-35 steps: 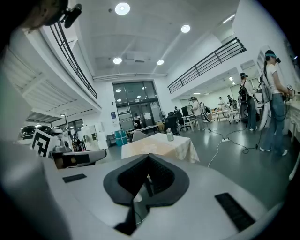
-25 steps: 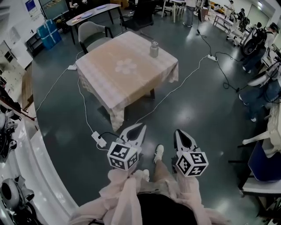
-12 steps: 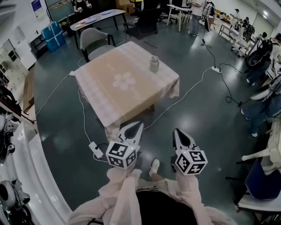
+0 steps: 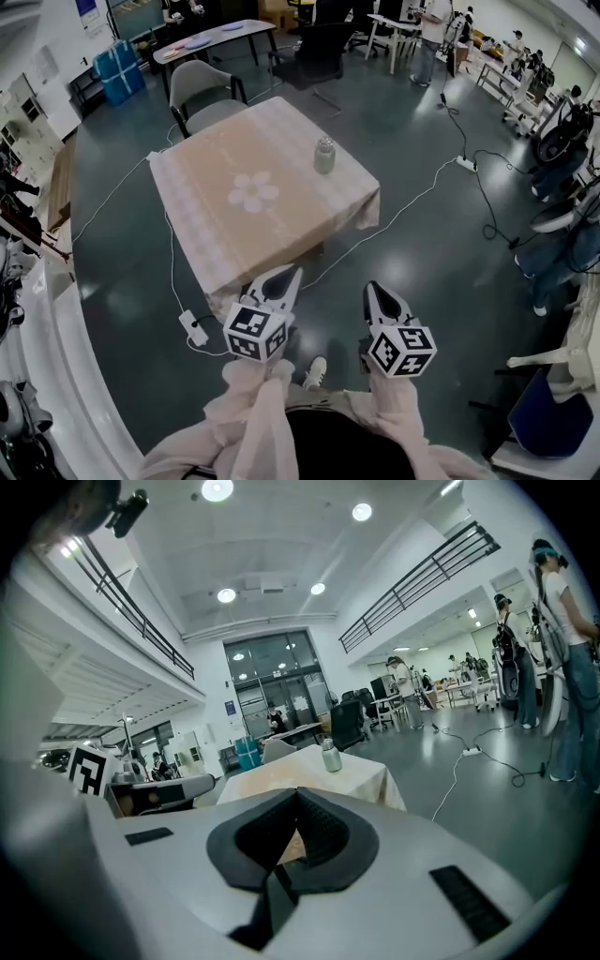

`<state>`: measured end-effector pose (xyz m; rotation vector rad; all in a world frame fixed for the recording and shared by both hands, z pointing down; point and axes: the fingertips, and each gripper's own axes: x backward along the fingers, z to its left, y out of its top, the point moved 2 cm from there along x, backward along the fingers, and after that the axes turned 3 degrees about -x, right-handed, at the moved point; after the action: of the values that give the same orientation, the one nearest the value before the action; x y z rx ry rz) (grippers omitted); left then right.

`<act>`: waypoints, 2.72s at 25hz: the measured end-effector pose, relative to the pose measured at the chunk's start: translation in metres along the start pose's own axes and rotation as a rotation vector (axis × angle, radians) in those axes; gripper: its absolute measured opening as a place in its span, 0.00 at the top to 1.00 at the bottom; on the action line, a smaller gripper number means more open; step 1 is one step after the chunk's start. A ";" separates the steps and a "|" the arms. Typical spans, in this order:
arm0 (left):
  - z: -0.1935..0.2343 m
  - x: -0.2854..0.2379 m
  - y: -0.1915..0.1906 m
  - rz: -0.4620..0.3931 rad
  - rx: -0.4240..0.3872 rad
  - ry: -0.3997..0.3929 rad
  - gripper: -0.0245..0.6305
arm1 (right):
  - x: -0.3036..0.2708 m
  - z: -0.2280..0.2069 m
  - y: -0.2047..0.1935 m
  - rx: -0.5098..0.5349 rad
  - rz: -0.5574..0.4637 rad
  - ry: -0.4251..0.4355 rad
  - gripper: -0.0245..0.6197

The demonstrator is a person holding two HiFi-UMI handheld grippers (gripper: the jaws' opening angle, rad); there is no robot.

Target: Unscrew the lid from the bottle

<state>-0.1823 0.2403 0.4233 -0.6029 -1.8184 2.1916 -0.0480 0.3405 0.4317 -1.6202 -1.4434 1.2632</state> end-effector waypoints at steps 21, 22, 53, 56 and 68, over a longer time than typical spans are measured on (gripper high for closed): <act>0.017 -0.087 -0.005 0.026 0.013 0.016 0.92 | -0.054 -0.070 0.016 -0.035 0.021 -0.014 0.95; 0.019 -0.094 -0.003 0.023 0.016 0.013 0.92 | -0.058 -0.073 0.019 -0.034 0.022 -0.016 0.95; 0.201 -0.319 0.064 0.054 0.016 0.034 0.92 | -0.321 -0.150 0.122 -0.027 0.076 -0.016 0.95; 0.221 -0.332 0.071 0.043 0.023 0.045 0.92 | -0.341 -0.151 0.130 -0.019 0.077 -0.011 0.95; 0.249 -0.351 0.065 0.061 0.053 0.048 0.92 | -0.390 -0.145 0.130 0.001 0.135 0.018 0.95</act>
<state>0.0232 -0.1427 0.4540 -0.7028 -1.7338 2.2369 0.1566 -0.0433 0.4620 -1.7482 -1.3413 1.3199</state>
